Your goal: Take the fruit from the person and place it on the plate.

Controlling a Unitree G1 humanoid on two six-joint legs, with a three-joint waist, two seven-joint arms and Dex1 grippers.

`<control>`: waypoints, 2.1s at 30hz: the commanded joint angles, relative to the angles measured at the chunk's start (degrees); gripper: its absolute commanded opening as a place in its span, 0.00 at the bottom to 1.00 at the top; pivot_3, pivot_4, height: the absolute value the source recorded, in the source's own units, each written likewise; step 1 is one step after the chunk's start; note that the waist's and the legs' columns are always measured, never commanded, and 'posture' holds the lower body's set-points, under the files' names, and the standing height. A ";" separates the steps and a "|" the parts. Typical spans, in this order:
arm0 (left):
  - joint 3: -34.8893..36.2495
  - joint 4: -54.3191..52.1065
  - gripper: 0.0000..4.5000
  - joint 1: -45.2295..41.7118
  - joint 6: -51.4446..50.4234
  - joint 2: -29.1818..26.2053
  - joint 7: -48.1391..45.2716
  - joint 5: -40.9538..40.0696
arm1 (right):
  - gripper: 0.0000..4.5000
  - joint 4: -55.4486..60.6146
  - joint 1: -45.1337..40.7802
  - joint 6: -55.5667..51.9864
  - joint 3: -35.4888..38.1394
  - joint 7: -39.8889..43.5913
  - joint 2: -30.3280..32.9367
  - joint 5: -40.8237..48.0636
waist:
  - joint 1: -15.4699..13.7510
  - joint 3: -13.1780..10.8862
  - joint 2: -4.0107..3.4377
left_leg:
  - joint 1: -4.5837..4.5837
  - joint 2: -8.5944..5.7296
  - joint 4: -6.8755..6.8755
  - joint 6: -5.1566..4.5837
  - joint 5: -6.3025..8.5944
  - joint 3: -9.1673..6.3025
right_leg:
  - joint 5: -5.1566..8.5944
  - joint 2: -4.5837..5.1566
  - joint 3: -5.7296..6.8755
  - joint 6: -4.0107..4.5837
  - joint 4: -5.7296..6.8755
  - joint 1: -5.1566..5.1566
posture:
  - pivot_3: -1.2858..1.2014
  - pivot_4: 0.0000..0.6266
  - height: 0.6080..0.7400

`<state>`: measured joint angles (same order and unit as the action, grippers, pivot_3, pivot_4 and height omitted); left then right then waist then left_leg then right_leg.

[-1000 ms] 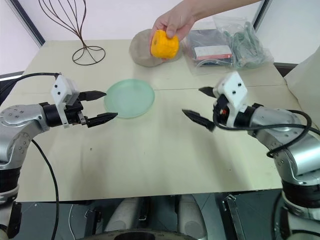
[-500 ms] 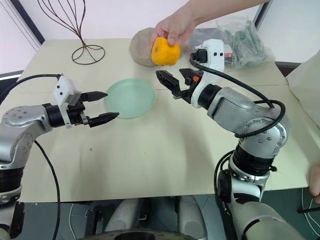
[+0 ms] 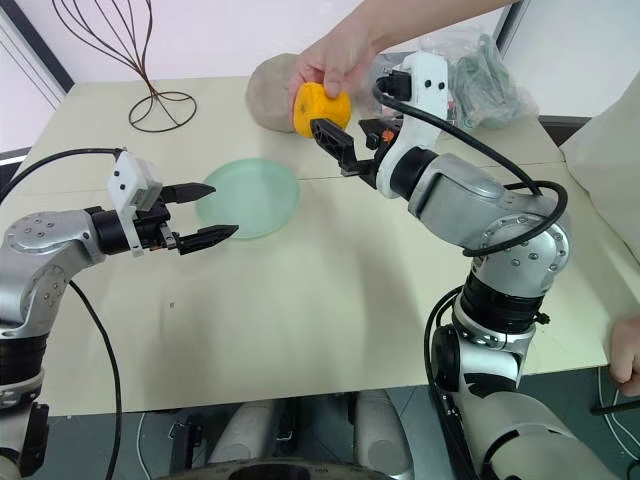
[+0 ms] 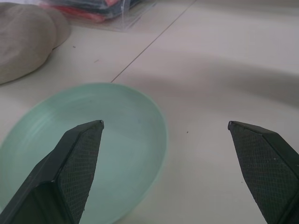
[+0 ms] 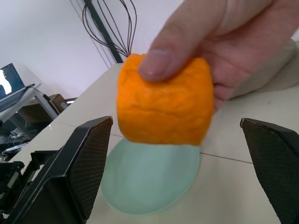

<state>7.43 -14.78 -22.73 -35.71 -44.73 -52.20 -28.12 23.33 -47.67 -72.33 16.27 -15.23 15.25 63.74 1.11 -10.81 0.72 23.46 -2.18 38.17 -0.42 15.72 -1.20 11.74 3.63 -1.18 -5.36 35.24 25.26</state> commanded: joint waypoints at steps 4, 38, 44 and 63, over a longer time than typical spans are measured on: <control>0.70 -2.00 0.99 -0.72 0.20 -0.53 0.41 -0.59 | 1.00 -0.03 -2.46 2.54 -1.59 0.78 -0.46 -0.20 | -0.05 0.00 0.00 | 0.00 0.00 0.00 0.00 0.00 0.01 | 0.00 -0.01 0.00 -0.01 0.00 0.00 | 0.52 0.24 1.00; 3.28 -5.04 1.00 2.33 -0.66 -1.17 3.66 -1.83 | 0.50 -8.01 -4.77 11.56 -9.13 14.93 -1.64 -13.60 | 0.00 0.00 0.00 | -0.01 0.00 0.00 0.00 0.00 0.01 | 0.00 -0.04 0.00 -0.01 0.03 0.04 | 0.52 0.24 1.00; 5.47 -3.71 1.00 3.30 -0.66 -1.26 6.09 -0.92 | 0.50 -7.97 0.02 10.43 -14.09 20.29 -0.34 -15.76 | 0.01 0.00 0.00 | -0.01 0.00 -0.01 0.00 0.00 0.01 | 0.00 -0.04 0.00 -0.01 0.03 0.04 | 0.52 0.24 1.00; 9.35 -5.93 1.00 5.95 -1.84 -3.58 8.45 -0.82 | 0.50 -30.56 -2.19 32.00 -27.94 36.95 -9.34 -36.70 | 0.06 0.00 0.00 | -0.01 -0.01 -0.02 0.12 -0.06 0.02 | -0.01 -0.05 -0.01 -0.01 0.06 0.08 | 0.52 0.24 1.00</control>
<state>14.88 -18.68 -16.85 -37.32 -47.25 -43.88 -28.23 -6.29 -47.75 -43.74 -11.56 20.41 7.08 28.76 1.18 -10.81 0.72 23.44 -2.19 38.15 -0.29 15.65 -1.19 11.74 3.58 -1.19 -5.37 35.30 25.35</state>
